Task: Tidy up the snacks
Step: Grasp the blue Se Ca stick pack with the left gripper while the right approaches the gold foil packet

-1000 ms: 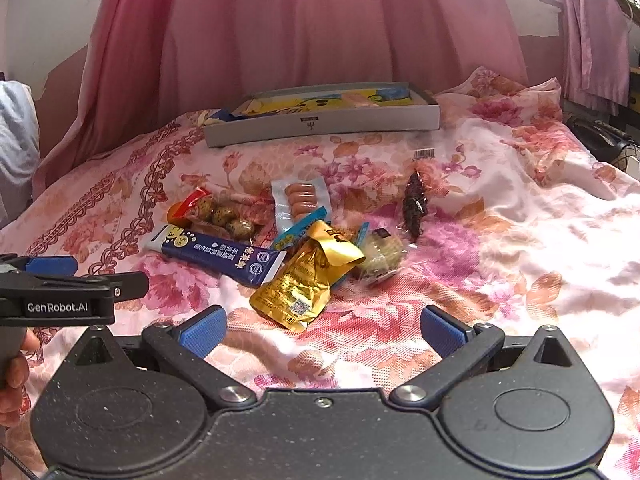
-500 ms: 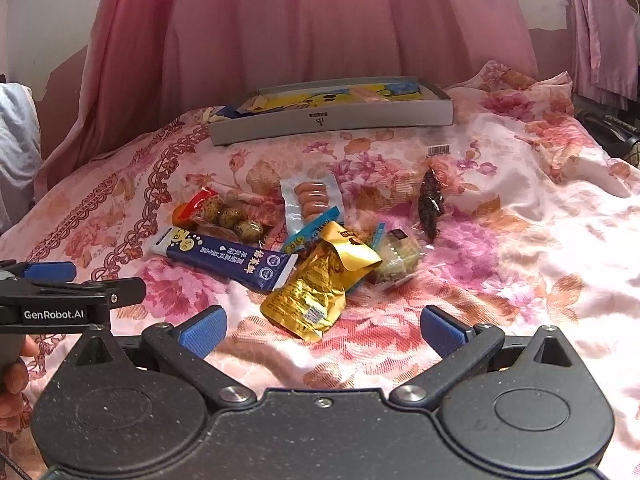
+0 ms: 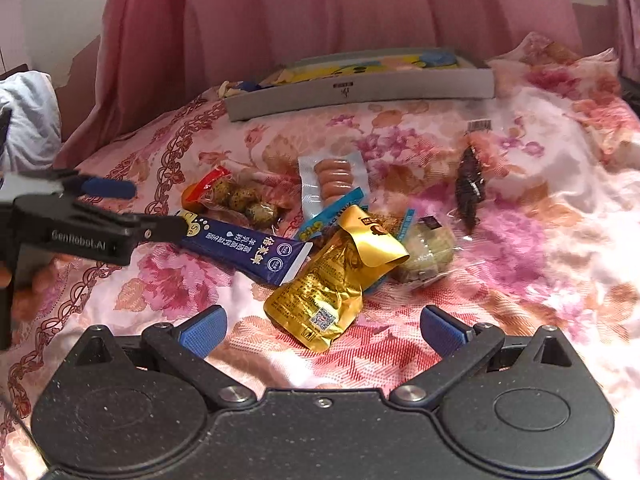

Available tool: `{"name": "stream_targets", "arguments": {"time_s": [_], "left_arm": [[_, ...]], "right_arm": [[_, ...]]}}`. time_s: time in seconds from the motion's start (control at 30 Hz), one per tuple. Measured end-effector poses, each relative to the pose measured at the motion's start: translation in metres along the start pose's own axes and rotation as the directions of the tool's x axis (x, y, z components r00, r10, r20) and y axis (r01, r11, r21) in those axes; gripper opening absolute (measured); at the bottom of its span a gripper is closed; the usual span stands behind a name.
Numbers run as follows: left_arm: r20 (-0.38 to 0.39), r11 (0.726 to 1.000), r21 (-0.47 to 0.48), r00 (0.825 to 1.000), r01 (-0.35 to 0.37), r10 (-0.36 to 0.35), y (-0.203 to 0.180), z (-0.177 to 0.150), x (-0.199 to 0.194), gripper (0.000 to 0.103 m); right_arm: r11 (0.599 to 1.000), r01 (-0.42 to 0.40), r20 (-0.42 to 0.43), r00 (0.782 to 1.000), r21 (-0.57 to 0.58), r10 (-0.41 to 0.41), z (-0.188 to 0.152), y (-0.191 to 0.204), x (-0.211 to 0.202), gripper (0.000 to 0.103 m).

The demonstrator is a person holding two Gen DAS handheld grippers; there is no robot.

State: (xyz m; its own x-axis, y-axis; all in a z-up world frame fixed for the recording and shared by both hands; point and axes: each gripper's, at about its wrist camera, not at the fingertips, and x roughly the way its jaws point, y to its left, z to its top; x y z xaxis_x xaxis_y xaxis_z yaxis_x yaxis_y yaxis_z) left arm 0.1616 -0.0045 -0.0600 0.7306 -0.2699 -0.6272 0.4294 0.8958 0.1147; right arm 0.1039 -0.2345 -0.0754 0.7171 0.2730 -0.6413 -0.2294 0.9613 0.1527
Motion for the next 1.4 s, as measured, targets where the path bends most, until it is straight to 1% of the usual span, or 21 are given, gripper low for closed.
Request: {"name": "stream_targets", "arguments": {"time_s": [0.07, 0.13, 0.23, 0.33, 0.43, 0.5, 0.6, 0.67, 0.7, 0.77, 0.8, 0.87, 0.9, 1.03, 1.1, 1.17, 1.23, 1.27, 1.33, 1.37, 1.4], "left_arm": [[-0.02, 0.998, 0.037, 0.998, 0.053, -0.052, 0.004, 0.005, 0.008, 0.103], [-0.029, 0.991, 0.081, 0.994, 0.107, -0.105, 0.006, 0.009, 0.013, 0.103], [-0.056, 0.973, 0.157, 0.985, 0.171, -0.164, 0.002, 0.013, 0.02, 0.103], [-0.108, 0.941, 0.249, 0.972, 0.229, -0.208, -0.005, 0.016, 0.029, 0.103], [-0.16, 0.91, 0.313, 0.96, 0.27, -0.23, -0.011, 0.016, 0.036, 0.102], [-0.204, 0.89, 0.342, 0.948, 0.302, -0.244, -0.016, 0.016, 0.041, 0.102], [-0.231, 0.865, 0.383, 0.94, 0.324, -0.25, -0.02, 0.017, 0.046, 0.101], [-0.26, 0.855, 0.395, 0.933, 0.337, -0.248, -0.02, 0.02, 0.052, 0.099], [-0.287, 0.846, 0.4, 0.925, 0.351, -0.248, -0.021, 0.021, 0.056, 0.099], [-0.316, 0.831, 0.413, 0.914, 0.372, -0.252, -0.022, 0.022, 0.058, 0.099], [-0.334, 0.823, 0.414, 0.906, 0.389, -0.26, -0.022, 0.022, 0.058, 0.099], [-0.364, 0.813, 0.403, 0.889, 0.42, -0.279, -0.022, 0.023, 0.057, 0.095], [-0.374, 0.807, 0.402, 0.882, 0.433, -0.287, -0.021, 0.023, 0.056, 0.095], [-0.397, 0.799, 0.393, 0.867, 0.456, -0.3, -0.021, 0.023, 0.055, 0.094], [-0.406, 0.791, 0.411, 0.868, 0.453, -0.286, -0.023, 0.023, 0.058, 0.094], [-0.41, 0.79, 0.429, 0.874, 0.437, -0.261, -0.027, 0.022, 0.065, 0.096], [-0.425, 0.79, 0.425, 0.868, 0.441, -0.257, -0.031, 0.023, 0.072, 0.097], [-0.436, 0.793, 0.415, 0.862, 0.447, -0.258, -0.031, 0.024, 0.075, 0.097], [-0.455, 0.797, 0.394, 0.851, 0.457, -0.262, -0.029, 0.024, 0.078, 0.095], [-0.46, 0.801, 0.385, 0.848, 0.459, -0.265, -0.027, 0.024, 0.077, 0.09], [-0.466, 0.807, 0.369, 0.843, 0.46, -0.268, -0.025, 0.025, 0.077, 0.088]], "right_arm": [[1.0, -0.015, -0.016, 1.0, -0.001, 0.015, 0.002, -0.003, 0.005, 0.102], [1.0, -0.027, -0.027, 0.999, -0.005, 0.026, 0.003, -0.006, 0.01, 0.099], [0.999, -0.038, -0.041, 0.998, -0.006, 0.038, 0.006, -0.009, 0.014, 0.092], [0.999, -0.052, -0.053, 0.997, 0.004, 0.052, 0.008, -0.011, 0.018, 0.088], [0.998, -0.057, -0.06, 0.997, 0.016, 0.058, 0.008, -0.013, 0.021, 0.085], [0.998, -0.059, -0.061, 0.996, 0.02, 0.06, 0.008, -0.014, 0.022, 0.084], [0.997, -0.068, -0.063, 0.996, 0.025, 0.069, 0.009, -0.016, 0.023, 0.084], [0.997, -0.072, -0.07, 0.995, 0.025, 0.073, 0.011, -0.016, 0.025, 0.084], [0.997, -0.077, -0.076, 0.994, 0.028, 0.079, 0.012, -0.016, 0.026, 0.083], [0.995, -0.089, -0.086, 0.992, 0.041, 0.092, 0.014, -0.017, 0.03, 0.081], [0.994, -0.093, -0.09, 0.991, 0.049, 0.097, 0.016, -0.017, 0.031, 0.081], [0.993, -0.096, -0.093, 0.99, 0.064, 0.102, 0.017, -0.018, 0.032, 0.08], [0.992, -0.099, -0.093, 0.99, 0.075, 0.106, 0.017, -0.02, 0.033, 0.079], [0.99, -0.104, -0.093, 0.989, 0.098, 0.114, 0.018, -0.023, 0.033, 0.076], [0.989, -0.106, -0.093, 0.989, 0.102, 0.116, 0.018, -0.023, 0.033, 0.076], [0.989, -0.108, -0.095, 0.989, 0.098, 0.117, 0.018, -0.023, 0.033, 0.075], [0.989, -0.108, -0.099, 0.988, 0.097, 0.118, 0.019, -0.024, 0.034, 0.074], [0.989, -0.108, -0.102, 0.988, 0.101, 0.119, 0.019, -0.024, 0.035, 0.074], [0.988, -0.108, -0.108, 0.987, 0.11, 0.12, 0.02, -0.025, 0.035, 0.074], [0.988, -0.108, -0.108, 0.987, 0.114, 0.121, 0.02, -0.026, 0.036, 0.073], [0.987, -0.111, -0.109, 0.986, 0.118, 0.124, 0.02, -0.026, 0.036, 0.068]]}}
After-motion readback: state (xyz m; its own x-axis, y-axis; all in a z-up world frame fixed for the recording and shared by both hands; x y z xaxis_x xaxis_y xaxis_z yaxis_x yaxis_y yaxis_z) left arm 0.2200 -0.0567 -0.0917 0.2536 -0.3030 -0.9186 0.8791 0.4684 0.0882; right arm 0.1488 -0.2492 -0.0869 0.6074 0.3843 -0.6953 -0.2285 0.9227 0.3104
